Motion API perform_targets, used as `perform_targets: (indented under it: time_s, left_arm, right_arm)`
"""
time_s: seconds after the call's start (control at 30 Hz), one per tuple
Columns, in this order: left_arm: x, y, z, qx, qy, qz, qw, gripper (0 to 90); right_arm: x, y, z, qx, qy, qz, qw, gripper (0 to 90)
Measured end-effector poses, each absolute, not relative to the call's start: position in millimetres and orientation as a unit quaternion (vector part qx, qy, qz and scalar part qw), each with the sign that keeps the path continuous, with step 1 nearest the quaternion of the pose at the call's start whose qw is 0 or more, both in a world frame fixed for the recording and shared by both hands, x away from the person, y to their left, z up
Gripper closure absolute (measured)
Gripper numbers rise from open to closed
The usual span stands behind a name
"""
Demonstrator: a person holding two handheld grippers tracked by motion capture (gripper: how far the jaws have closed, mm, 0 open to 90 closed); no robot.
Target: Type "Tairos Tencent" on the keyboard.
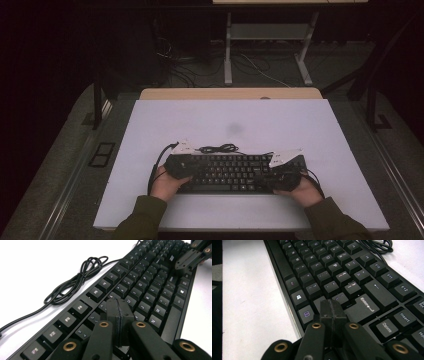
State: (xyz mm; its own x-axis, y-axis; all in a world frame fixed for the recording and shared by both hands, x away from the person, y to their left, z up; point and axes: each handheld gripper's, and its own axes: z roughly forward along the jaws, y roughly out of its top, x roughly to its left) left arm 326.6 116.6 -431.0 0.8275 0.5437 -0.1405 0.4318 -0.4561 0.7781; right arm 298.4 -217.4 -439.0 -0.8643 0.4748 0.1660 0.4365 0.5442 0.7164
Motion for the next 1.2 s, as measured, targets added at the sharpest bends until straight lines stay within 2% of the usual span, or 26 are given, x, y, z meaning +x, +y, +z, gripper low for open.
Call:
perform_targets:
  time_s: [0.57, 1.07, 1.2]
  left_arm:
    - [327.4, 111.1, -435.4, 0.867, 0.279, 0.069, 0.406, 89.3]
    - [326.1, 115.7, -429.9, 0.859, 0.282, 0.071, 0.422, 89.1]
    - [323.8, 117.6, -427.8, 0.854, 0.284, 0.068, 0.432, 78.9]
  right_arm:
    - [298.1, -217.0, -438.6, 0.258, 0.880, 0.399, 0.025, 89.5]
    - [298.0, -216.7, -438.4, 0.258, 0.880, 0.398, 0.026, 89.5]
    - [297.8, -216.6, -438.2, 0.258, 0.880, 0.397, 0.026, 89.5]
